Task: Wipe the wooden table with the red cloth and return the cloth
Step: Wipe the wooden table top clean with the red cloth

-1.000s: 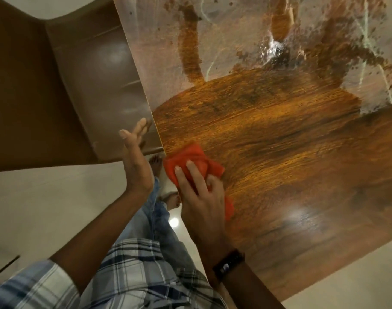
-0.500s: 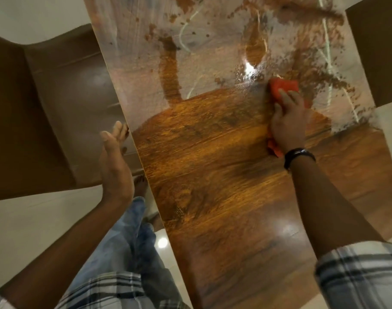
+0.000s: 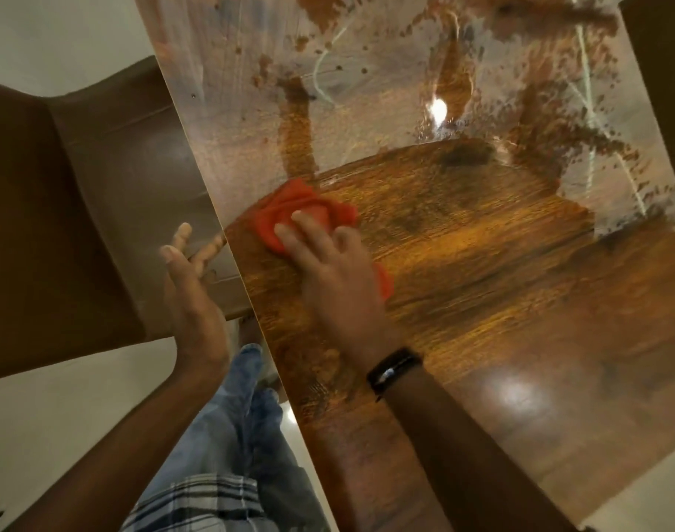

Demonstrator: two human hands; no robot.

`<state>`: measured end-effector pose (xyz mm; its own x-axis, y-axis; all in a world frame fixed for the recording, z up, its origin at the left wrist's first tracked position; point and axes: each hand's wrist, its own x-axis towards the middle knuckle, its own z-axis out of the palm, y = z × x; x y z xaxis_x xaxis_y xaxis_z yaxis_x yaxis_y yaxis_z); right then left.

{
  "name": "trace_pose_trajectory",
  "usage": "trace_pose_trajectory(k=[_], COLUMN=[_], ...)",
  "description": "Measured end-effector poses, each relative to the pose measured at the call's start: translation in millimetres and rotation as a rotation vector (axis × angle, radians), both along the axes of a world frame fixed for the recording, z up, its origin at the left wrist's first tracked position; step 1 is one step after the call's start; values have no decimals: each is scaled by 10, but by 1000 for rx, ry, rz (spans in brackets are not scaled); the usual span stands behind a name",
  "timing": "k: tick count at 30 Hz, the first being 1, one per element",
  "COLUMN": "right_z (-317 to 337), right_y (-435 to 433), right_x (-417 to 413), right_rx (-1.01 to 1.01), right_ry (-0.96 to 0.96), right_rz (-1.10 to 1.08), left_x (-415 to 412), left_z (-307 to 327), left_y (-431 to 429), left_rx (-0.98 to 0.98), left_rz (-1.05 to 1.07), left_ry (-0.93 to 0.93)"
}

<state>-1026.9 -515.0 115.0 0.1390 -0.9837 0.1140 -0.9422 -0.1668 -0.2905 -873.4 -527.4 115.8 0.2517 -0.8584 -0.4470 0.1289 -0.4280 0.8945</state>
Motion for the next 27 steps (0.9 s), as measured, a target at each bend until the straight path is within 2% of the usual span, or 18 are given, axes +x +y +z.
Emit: trace_pose_trajectory(k=[3, 5, 8, 10, 16, 19, 21, 25, 27], right_z=[0, -16, 5, 36, -7, -27, -28, 4, 4], right_y=[-366, -516, -684, -741, -192, -41, -118, -354, -371], right_x=[-937, -1530, -1795, -1447, 379, 356, -72, -1100, -1219], right_rx=[-6, 10, 32, 23, 45, 56, 76, 34, 19], right_ry=[73, 37, -18, -7, -39, -31, 2, -6, -29], right_rz=[-269, -512, -720, -637, -62, 78, 7, -389, -456], left_x=[25, 12, -42, -82, -129, -137, -134, -226, -331], left_z=[10, 16, 29, 41, 32, 40, 24, 39, 79], left_y=[-46, -72, -77, -59, -31, -67, -93, -43, 25], left_rx=[-29, -11, 21, 20, -66, -136, -168, -233, -284], left_rz=[-38, -15, 7, 41, 97, 103, 69, -41, -118], left_ry=[-4, -31, -31, -24, -112, -167, -195, -240, -290])
